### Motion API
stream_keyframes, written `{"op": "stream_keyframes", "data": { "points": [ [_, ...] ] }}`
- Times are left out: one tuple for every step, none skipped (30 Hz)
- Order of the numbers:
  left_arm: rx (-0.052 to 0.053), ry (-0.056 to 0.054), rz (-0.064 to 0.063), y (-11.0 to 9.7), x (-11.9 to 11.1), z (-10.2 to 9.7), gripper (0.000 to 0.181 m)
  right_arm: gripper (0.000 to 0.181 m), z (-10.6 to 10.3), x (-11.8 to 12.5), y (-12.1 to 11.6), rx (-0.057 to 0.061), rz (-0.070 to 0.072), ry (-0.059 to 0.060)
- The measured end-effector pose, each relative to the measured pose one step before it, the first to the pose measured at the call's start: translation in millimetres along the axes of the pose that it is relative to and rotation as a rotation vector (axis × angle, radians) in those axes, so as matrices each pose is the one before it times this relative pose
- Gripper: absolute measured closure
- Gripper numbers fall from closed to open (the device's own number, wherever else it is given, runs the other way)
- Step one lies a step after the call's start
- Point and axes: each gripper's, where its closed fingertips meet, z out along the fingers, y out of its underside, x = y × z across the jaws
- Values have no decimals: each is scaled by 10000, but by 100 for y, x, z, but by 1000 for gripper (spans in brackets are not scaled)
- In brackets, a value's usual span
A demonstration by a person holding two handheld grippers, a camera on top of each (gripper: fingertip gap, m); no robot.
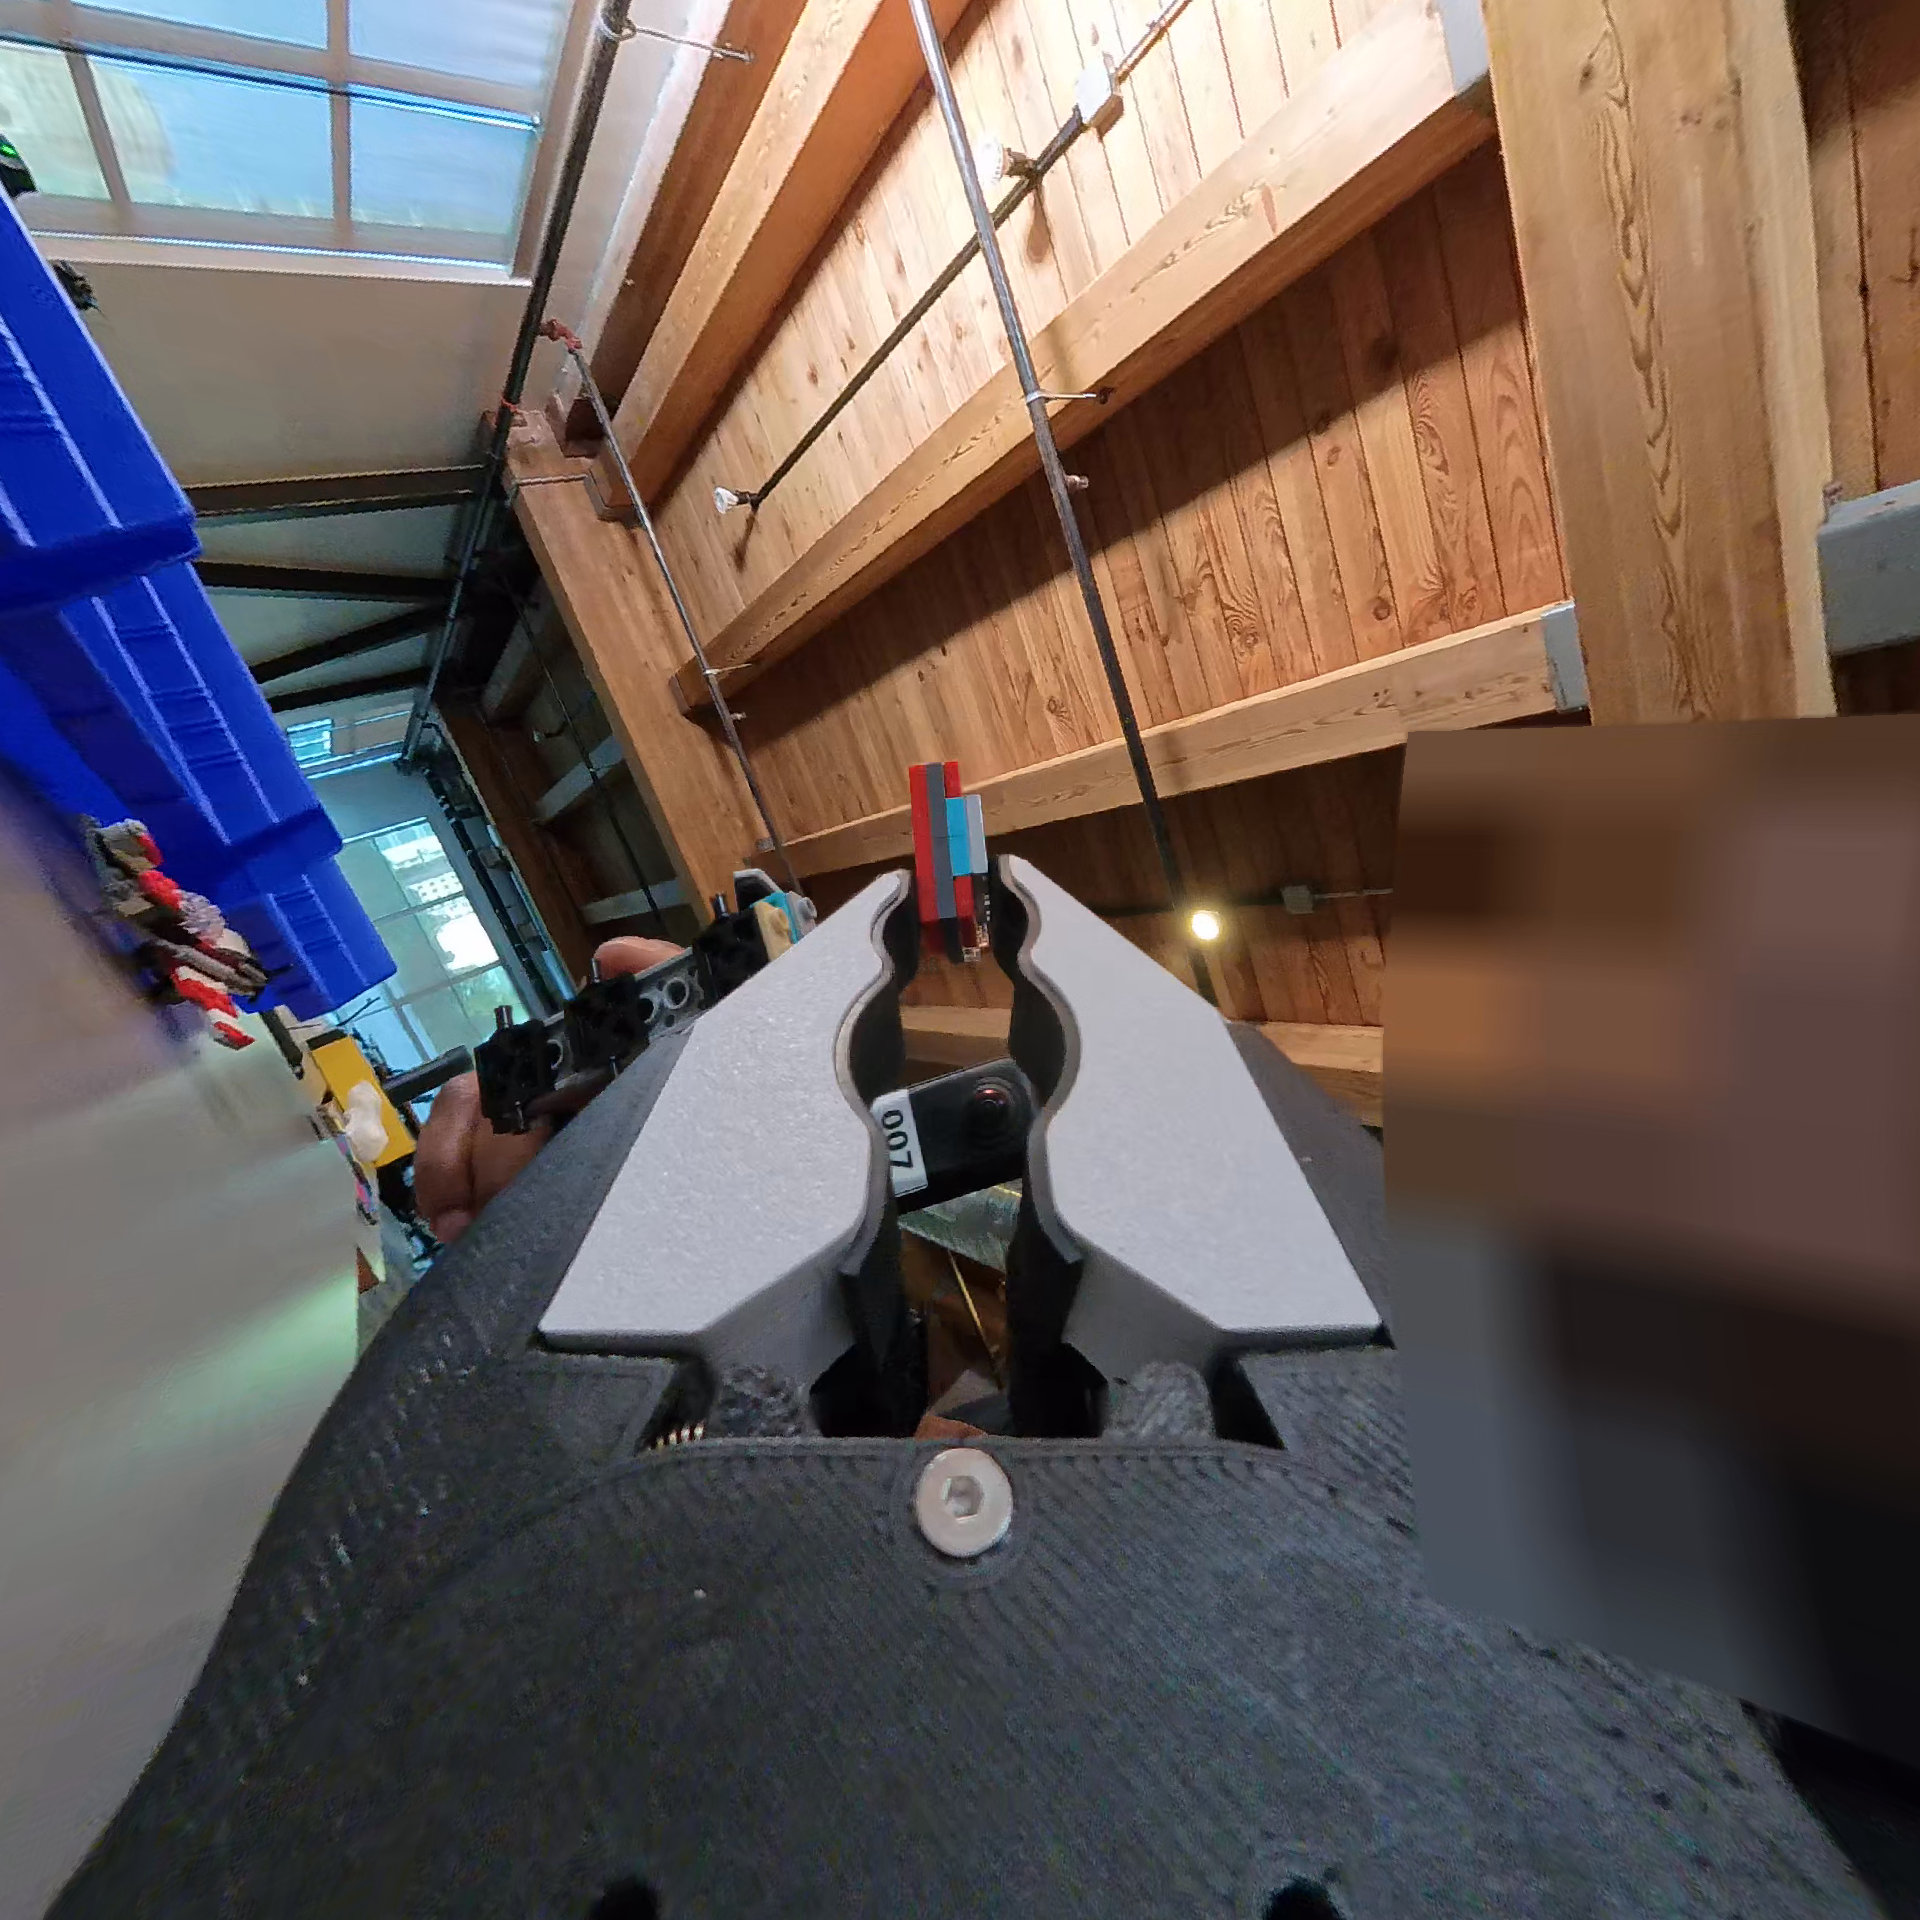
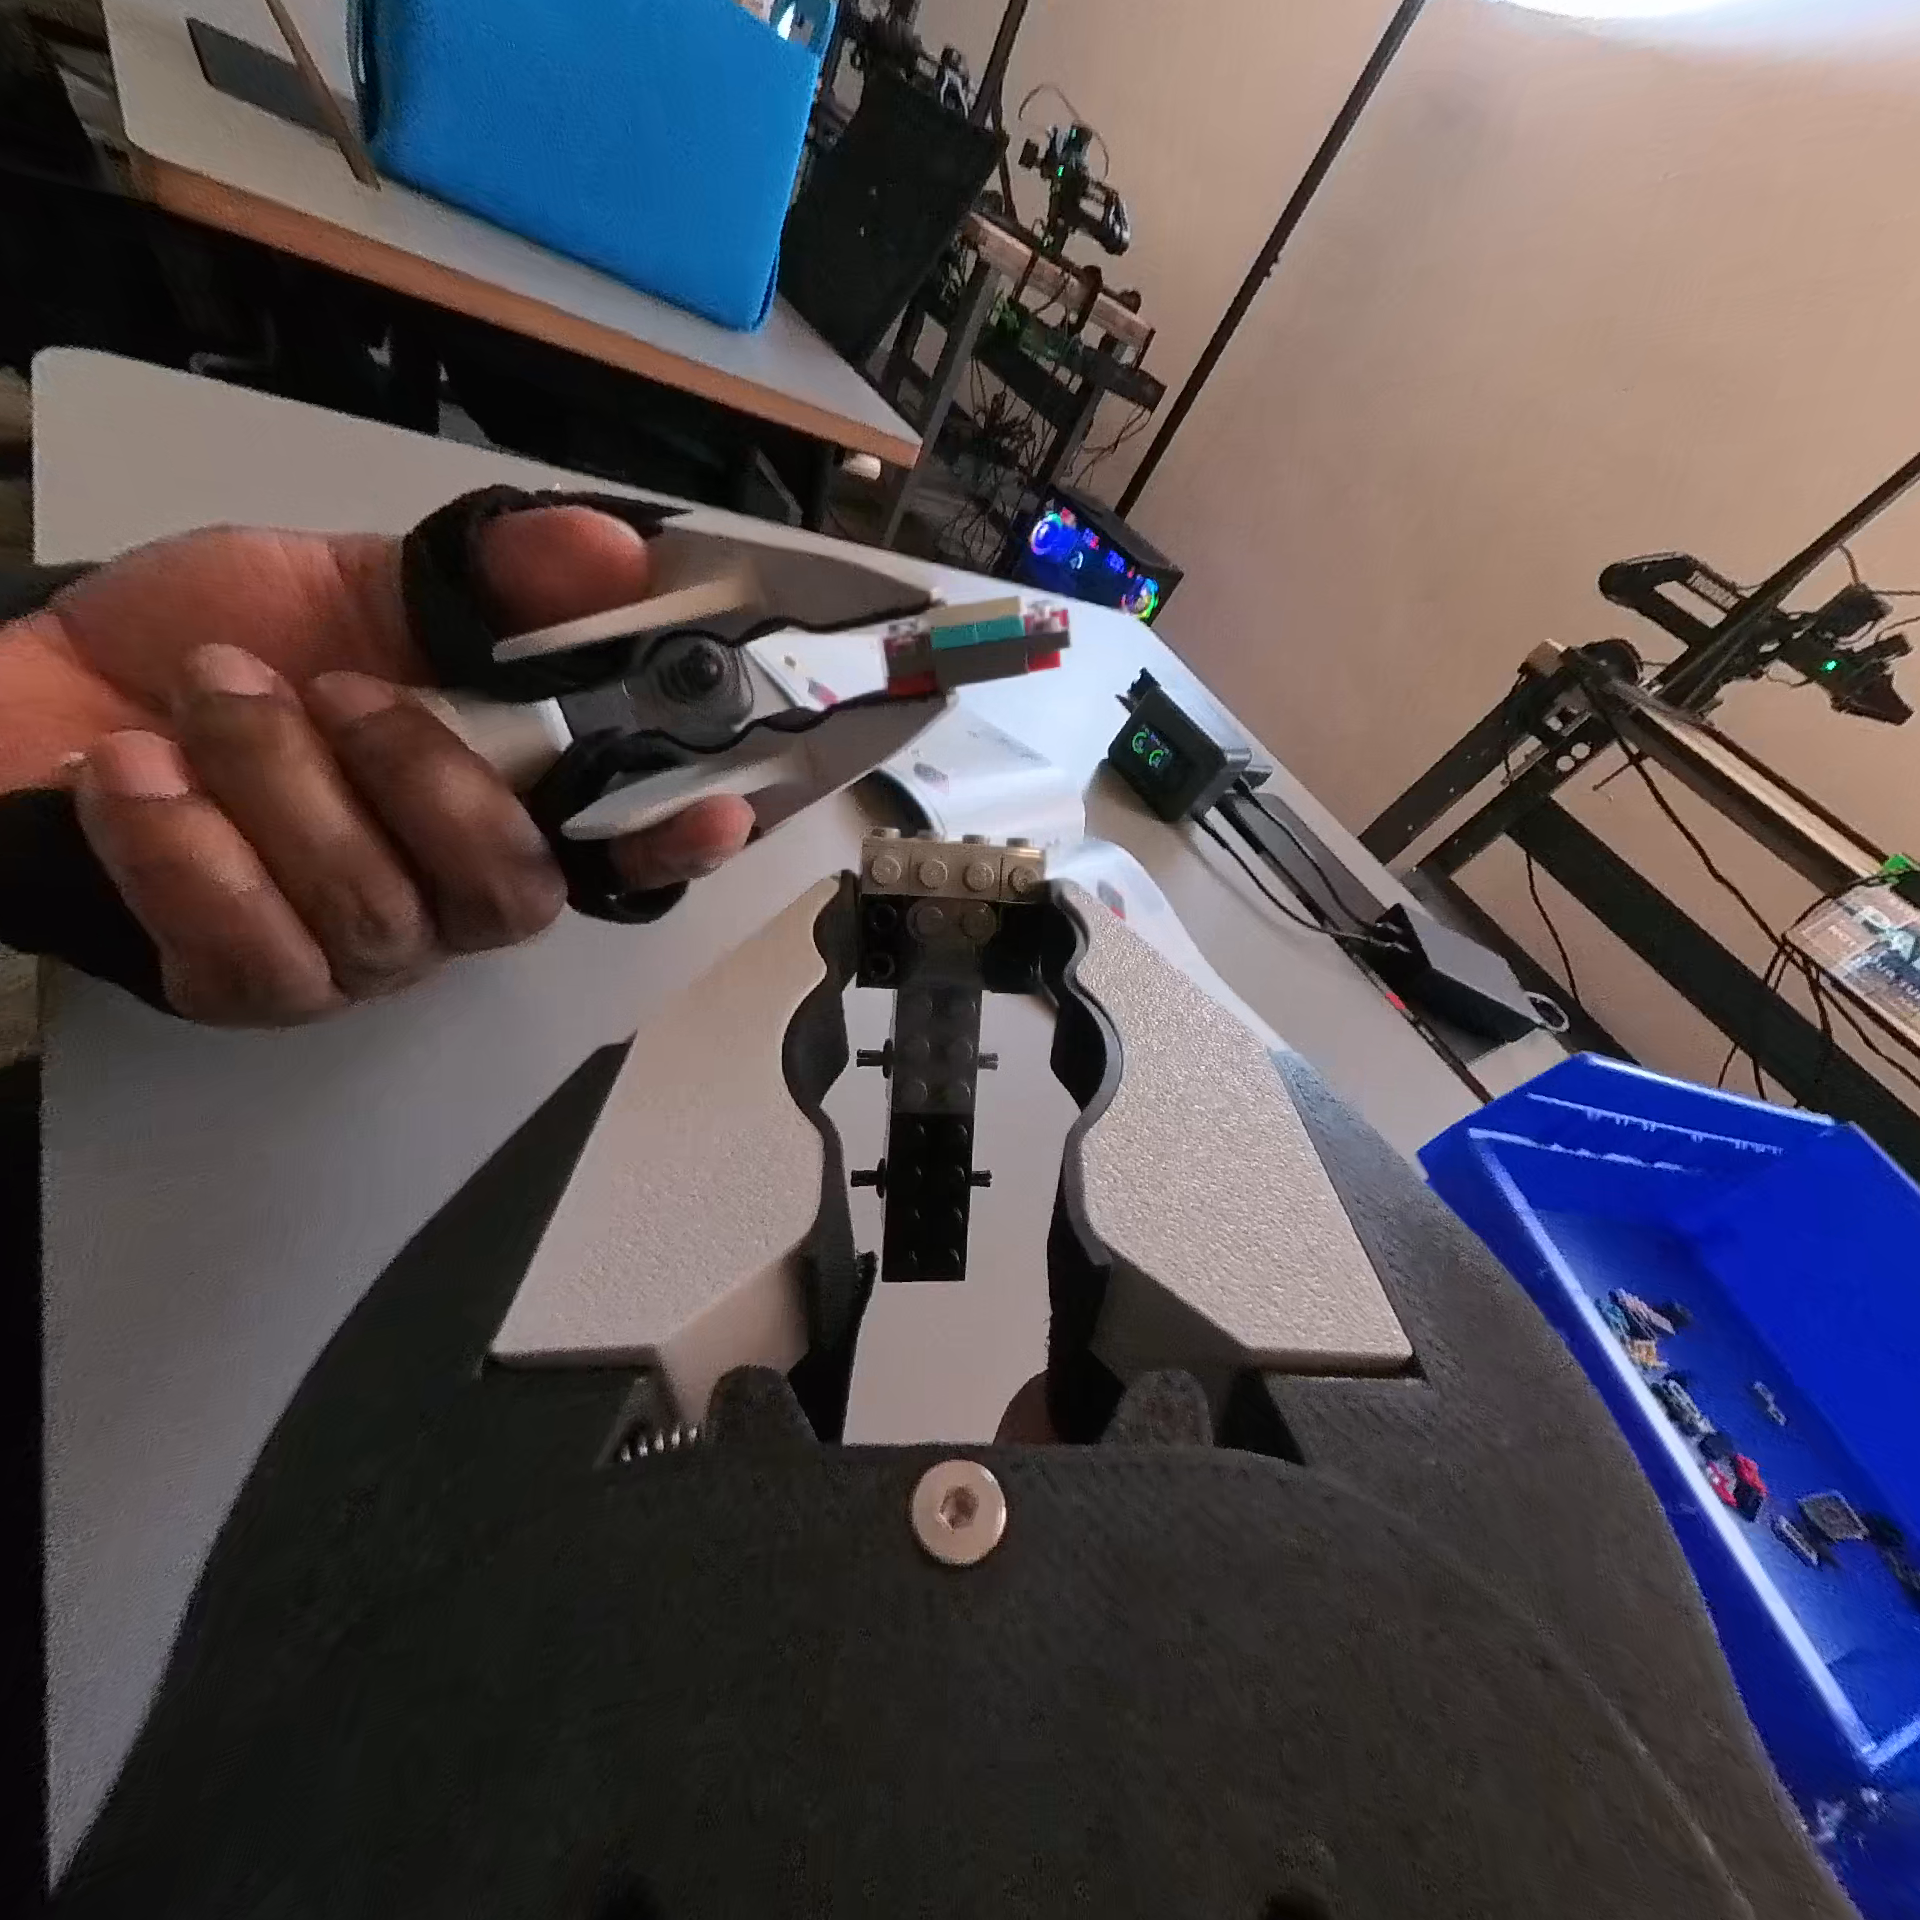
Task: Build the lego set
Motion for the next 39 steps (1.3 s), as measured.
{"op": "stream_keyframes", "data": {
  "points": [
    [25,-113,51,-72,-175,-48,168,146,39,-60,358,-152,12,-62],
    [26,-94,40,-73,-143,-47,168,146,16,-104,282,-98,47,-89],
    [20,-86,48,-62,-120,-55,168,146,-17,-170,222,-51,100,-132],
    [9,-86,52,-62,-107,-52,167,146,-21,-143,192,-30,139,-121],
    [8,-75,43,-52,-83,-57,168,146,-18,-75,222,-39,132,-77],
    [22,-51,30,-74,-65,-50,168,146,4,-32,242,-58,84,-40],
    [25,-32,13,-59,-33,-39,168,146,5,-25,282,-86,20,-25],
    [15,-30,0,-55,-50,-44,168,146,34,-21,363,-140,-19,-28],
    [18,-31,-1,-40,-58,-33,167,146,83,16,480,-217,-38,-8],
    [39,-24,-5,-64,-59,-48,168,146,120,56,581,-277,-64,21],
    [61,-10,-16,-115,-40,-54,168,146,148,18,614,-302,-88,2],
    [69,7,-20,-126,-23,-55,168,146,150,-31,563,-274,-93,-19],
    [53,13,-14,-104,-9,-60,168,146,121,-61,440,-205,-68,-34],
    [27,1,-2,-79,-8,-48,168,146,122,-74,346,-159,-12,-44],
    [13,-18,14,-54,-43,-44,168,146,112,-71,273,-107,24,-46],
    [17,-21,15,-46,-34,-26,168,146,101,-45,205,-53,34,-37],
    [22,-4,-2,-49,-36,-25,168,146,105,-42,203,-42,49,-44],
    [16,11,-22,-29,-19,-23,168,146,109,-38,207,-44,59,-44],
    [7,11,-27,-8,-27,0,168,146,114,-13,218,-56,57,-31],
    [4,-1,-17,-1,-42,-12,168,146,109,2,224,-52,41,-24],
    [3,-9,-8,-2,-61,4,168,146,93,7,183,-43,27,-23],
    [1,-11,-7,2,-56,-8,168,146,81,1,162,-41,32,-26],
    [3,-11,-6,-15,-54,-8,168,146,62,10,120,-22,27,-29],
    [7,-12,-7,-20,-55,-6,168,146,31,0,71,-9,24,-34],
    [10,-14,-7,-29,-68,-23,168,146,17,2,40,0,18,-29],
    [12,-15,-7,-33,-62,-15,168,146,3,-7,29,0,6,-32],
    [14,-12,-7,-40,-60,-26,168,146,2,-13,42,-8,5,-42],
    [12,-8,-10,-32,-50,-15,168,146,9,-6,54,-15,2,-34],
    [12,-6,-10,-38,-42,-21,168,146,11,15,75,-14,6,-15],
    [9,-3,-6,-26,-22,-15,168,146,17,18,43,-2,8,-5],
    [5,-2,-2,-20,-15,-11,168,146,9,5,12,17,14,-4],
    [5,1,-2,-21,-11,-11,168,146,7,-15,-2,21,23,-17],
    [6,4,-4,-20,11,-15,168,147,14,-41,-3,18,15,-19],
    [6,7,-5,-23,7,-4,168,147,20,-24,-30,18,5,-12],
    [6,7,-5,-15,11,-8,168,147,22,-54,-18,10,10,-20],
    [5,3,-5,-13,5,-9,168,147,12,-35,-42,19,8,-15],
    [3,-2,-2,-2,0,-15,168,146,8,-31,-53,16,5,-7],
    [1,-2,0,-7,2,-6,168,146,9,-25,-37,11,-1,-4],
    [1,1,0,0,10,-10,168,147,0,-24,-12,3,-2,-3]
  ]
}}
